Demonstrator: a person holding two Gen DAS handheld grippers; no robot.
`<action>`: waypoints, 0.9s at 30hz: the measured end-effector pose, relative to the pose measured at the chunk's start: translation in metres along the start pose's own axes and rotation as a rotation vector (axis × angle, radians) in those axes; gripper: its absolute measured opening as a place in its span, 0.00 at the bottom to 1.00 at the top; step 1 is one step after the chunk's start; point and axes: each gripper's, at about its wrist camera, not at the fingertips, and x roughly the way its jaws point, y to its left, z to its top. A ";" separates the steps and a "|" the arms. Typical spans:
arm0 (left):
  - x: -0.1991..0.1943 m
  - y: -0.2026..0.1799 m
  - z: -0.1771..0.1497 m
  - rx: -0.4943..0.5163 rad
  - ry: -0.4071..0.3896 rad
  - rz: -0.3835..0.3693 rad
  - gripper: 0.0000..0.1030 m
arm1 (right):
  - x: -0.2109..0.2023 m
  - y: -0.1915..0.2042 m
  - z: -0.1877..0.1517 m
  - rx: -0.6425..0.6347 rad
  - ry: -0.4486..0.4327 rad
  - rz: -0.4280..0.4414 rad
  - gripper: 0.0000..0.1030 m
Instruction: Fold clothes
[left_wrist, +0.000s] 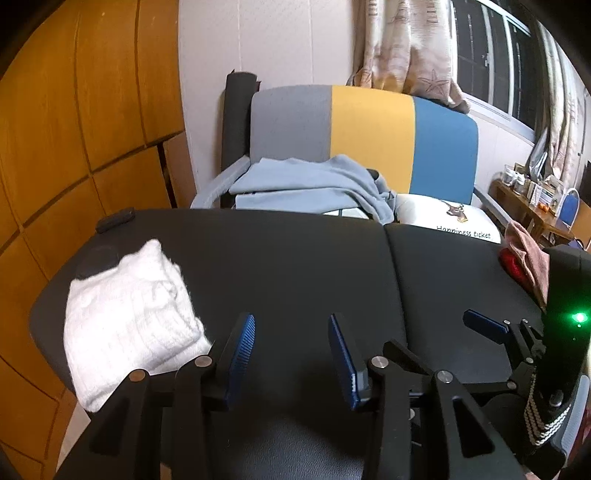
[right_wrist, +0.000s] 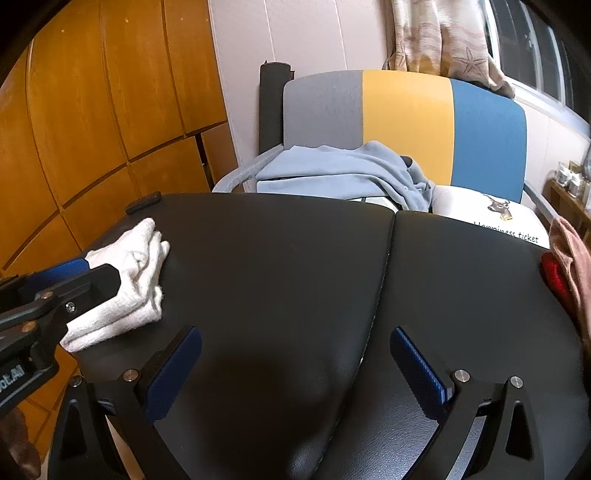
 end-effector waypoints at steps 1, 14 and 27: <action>0.001 -0.001 0.000 0.000 0.000 0.004 0.41 | 0.001 0.000 0.000 -0.005 0.002 -0.006 1.00; 0.003 0.003 -0.050 -0.020 0.073 -0.031 0.41 | 0.013 -0.012 -0.018 -0.023 0.050 -0.068 1.00; 0.050 -0.019 -0.052 -0.035 0.224 -0.189 0.41 | -0.014 -0.095 -0.063 0.163 0.076 -0.234 1.00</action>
